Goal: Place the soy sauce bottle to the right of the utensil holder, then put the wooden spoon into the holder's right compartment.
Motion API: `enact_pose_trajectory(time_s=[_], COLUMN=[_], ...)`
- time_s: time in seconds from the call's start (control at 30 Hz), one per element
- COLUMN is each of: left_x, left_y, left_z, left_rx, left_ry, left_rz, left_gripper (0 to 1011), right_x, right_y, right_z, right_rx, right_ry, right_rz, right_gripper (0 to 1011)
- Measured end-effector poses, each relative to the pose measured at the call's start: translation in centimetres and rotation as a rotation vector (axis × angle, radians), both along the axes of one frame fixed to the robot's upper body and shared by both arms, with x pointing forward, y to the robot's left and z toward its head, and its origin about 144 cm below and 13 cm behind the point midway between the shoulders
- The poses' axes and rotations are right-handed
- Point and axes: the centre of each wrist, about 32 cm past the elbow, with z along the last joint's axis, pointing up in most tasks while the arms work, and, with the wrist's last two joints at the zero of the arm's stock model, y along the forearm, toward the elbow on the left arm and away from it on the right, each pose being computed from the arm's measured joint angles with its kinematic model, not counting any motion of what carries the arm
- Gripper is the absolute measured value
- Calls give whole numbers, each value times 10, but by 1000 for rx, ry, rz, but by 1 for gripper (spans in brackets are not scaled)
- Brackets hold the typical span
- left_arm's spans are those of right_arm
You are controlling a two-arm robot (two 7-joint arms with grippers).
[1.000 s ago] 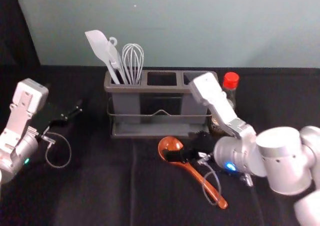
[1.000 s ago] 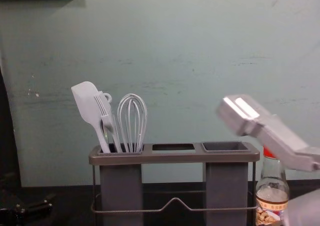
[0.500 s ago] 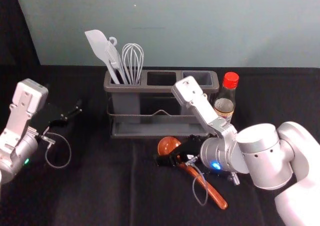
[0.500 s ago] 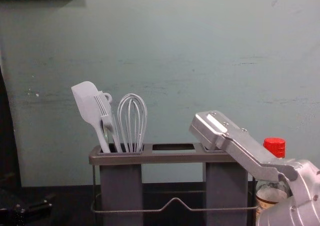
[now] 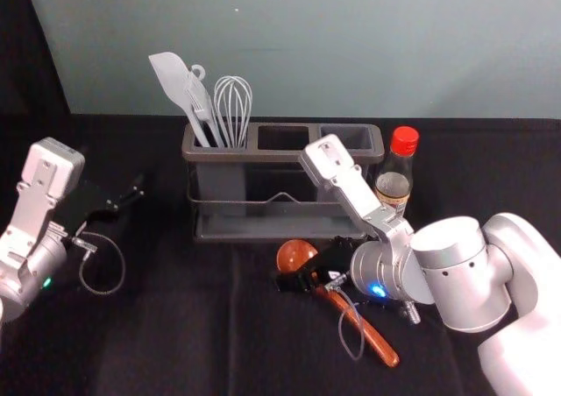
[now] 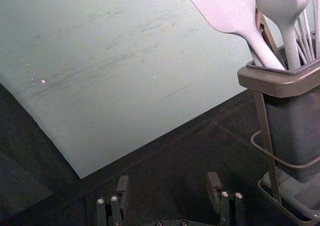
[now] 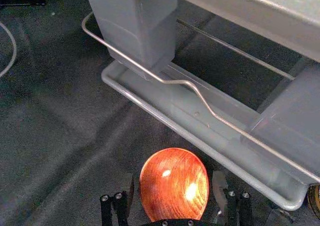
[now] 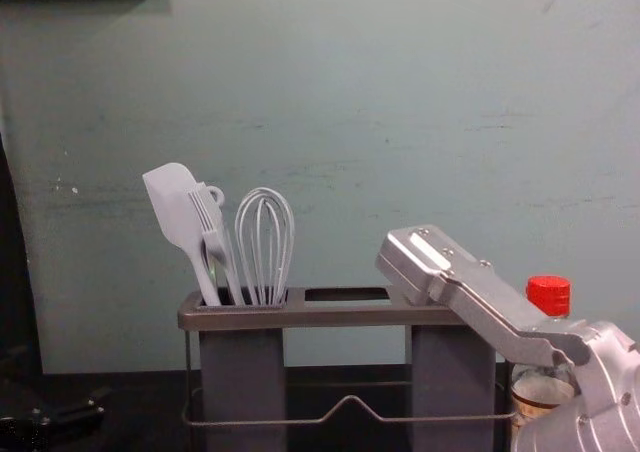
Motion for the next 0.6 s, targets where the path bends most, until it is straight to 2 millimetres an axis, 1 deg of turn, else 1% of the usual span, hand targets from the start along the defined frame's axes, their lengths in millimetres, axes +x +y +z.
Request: enact_pose_trajectory(time_s=[0.6], left_x=[0], left_y=[0], left_z=[0], left_rx=[0], left_ry=[0], left_rz=[0], left_gripper=[1000], right_x=[3], right_y=[3], right_z=[-3], right_rx=[-25], right_ry=[-7], right_rz=[10], right_gripper=[1003])
